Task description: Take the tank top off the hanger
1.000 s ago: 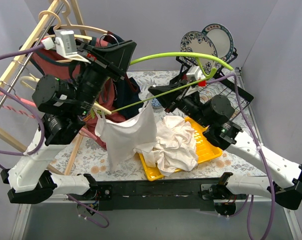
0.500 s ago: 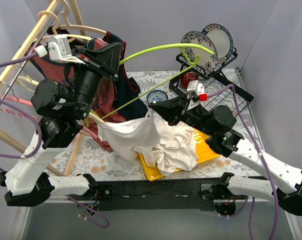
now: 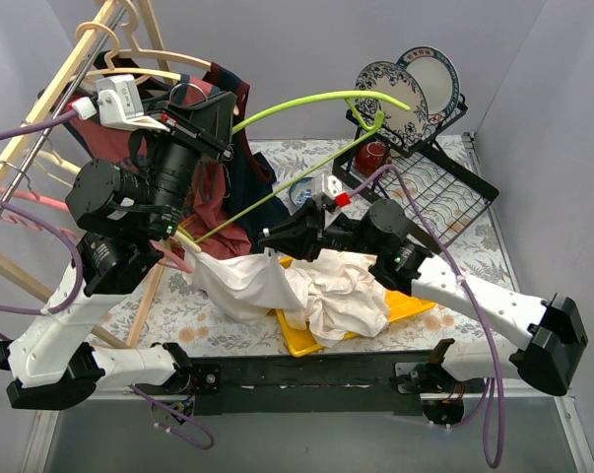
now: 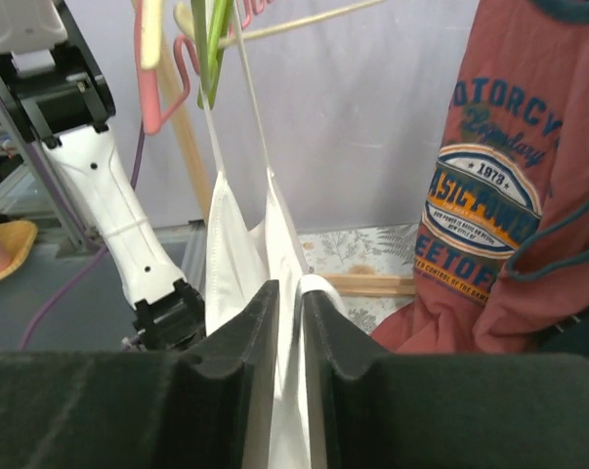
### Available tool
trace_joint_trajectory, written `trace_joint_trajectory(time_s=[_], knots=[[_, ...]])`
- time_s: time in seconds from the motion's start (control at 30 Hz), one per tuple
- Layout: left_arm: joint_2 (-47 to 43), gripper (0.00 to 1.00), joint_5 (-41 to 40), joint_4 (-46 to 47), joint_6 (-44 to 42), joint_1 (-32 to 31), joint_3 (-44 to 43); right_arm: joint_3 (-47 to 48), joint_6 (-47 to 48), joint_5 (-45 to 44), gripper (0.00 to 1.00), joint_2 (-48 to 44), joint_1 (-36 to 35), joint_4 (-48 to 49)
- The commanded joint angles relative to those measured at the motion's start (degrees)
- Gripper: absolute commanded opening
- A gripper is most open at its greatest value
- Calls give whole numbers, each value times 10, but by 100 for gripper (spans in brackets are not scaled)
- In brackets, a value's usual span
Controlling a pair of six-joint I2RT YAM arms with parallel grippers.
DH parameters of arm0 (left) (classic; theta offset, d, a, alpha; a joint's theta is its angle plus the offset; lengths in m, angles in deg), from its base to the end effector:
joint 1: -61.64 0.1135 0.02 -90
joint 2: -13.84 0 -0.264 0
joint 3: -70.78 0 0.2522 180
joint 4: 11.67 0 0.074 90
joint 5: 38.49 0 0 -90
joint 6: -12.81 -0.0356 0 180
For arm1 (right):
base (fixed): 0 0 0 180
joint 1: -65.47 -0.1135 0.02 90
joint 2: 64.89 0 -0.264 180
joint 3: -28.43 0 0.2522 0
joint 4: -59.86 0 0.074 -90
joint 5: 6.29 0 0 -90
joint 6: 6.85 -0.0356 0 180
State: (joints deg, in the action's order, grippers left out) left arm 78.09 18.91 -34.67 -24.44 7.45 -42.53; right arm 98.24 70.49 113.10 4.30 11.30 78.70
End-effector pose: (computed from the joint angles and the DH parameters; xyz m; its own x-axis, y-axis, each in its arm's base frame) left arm 0.1115 -0.1218 0.5875 -0.1628 -0.9204 -0.3554 0.4467 0.2524 -0.8583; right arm 0.1482 0.2351 0.3980 -0.0239 0.2931 -0.9558 -0.9963 0.0724 0.0471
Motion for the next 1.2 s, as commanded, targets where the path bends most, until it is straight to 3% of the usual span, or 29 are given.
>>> trace_joint_trajectory(time_s=[0.0, 0.03, 0.13, 0.3, 0.33, 0.5, 0.6, 0.67, 0.7, 0.73, 0.8, 0.9, 1.17], knots=[[4, 0, -9, 4, 24, -2, -18, 13, -14, 62, 29, 29, -10, 76], [3, 0, -9, 4, 24, -2, -18, 16, -11, 65, 43, 35, -17, 77], [1, 0, -9, 3, 24, -2, -15, 19, 9, 71, 62, 55, -36, 78], [3, 0, -9, 3, 26, -2, -14, 27, 47, 48, 82, 101, -81, 90], [4, 0, -8, 3, 25, -2, -14, 31, 51, 42, 96, 110, -88, 98], [6, 0, -10, 3, 25, -3, -18, 76, 63, -9, 98, 179, -123, 106], [4, 0, -12, 7, 24, -2, -12, 112, 91, -97, 96, 219, -151, 74], [-8, 0, -4, 28, 16, -3, 9, 125, 101, -136, 86, 234, -160, 67], [-13, 0, 2, 53, 11, -2, 20, 127, 100, -177, 75, 239, -164, 69], [-18, 0, 6, 68, 5, -2, 44, 124, 98, -197, 37, 239, -164, 74], [-33, 0, 23, 89, -21, -2, 69, 112, 93, -264, 5, 220, -164, 87], [-36, 0, 26, 126, -50, -2, 85, 100, 108, -335, 1, 181, -163, 70], [-27, 0, -47, 157, -110, -2, 97, 98, 149, -386, 1, 105, -163, 48]])
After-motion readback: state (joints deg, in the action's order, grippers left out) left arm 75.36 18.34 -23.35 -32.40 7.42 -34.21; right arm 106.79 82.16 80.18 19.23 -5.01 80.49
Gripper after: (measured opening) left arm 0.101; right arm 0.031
